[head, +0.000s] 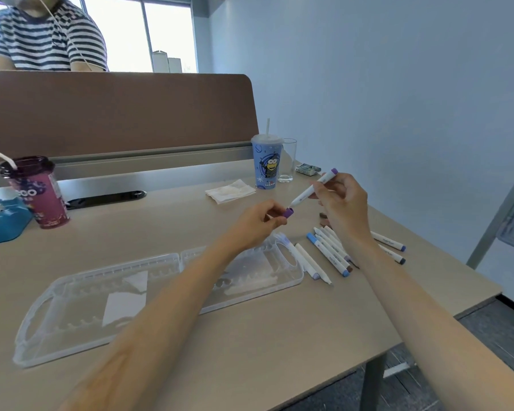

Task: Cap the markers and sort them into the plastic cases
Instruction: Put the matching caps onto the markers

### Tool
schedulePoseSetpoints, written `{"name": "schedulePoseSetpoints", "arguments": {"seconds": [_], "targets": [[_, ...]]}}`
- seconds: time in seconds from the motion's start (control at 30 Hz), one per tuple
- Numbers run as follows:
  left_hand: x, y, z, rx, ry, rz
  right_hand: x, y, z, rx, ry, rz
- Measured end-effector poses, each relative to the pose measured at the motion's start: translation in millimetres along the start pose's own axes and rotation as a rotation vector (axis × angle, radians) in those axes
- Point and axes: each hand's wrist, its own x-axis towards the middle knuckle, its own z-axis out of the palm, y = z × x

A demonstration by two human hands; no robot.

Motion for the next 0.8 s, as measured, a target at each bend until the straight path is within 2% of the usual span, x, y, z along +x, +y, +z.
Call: {"name": "schedulePoseSetpoints", "arguments": {"seconds": [0.2,0.53,0.63,0.7,0.8], "targets": [[2.4,1.0,2.7,0.036,0.017,-0.023,0.8,2.7,-7.0,0.03,0.053,-0.007],[0.8,9.1,4.6,-0.024,-0.009,-0.002,0.0,7.8,-6.0,0.013,0.001,0.041],[-1.0,6.5,7.6,-0.059,-0.031,-0.008,-1.1,7.4,-14.5,0.052,-0.072,0.129],[-1.6,1.2,10.4,-0.081,-0.036,0.004,-2.1,6.2,-24.4,0.061,-0.182,0.187],[-1.9,-1.5,14.5,-0.07,-0.057,0.01,-5.6,8.7,-36.2,0.064,-0.281,0.207]]}}
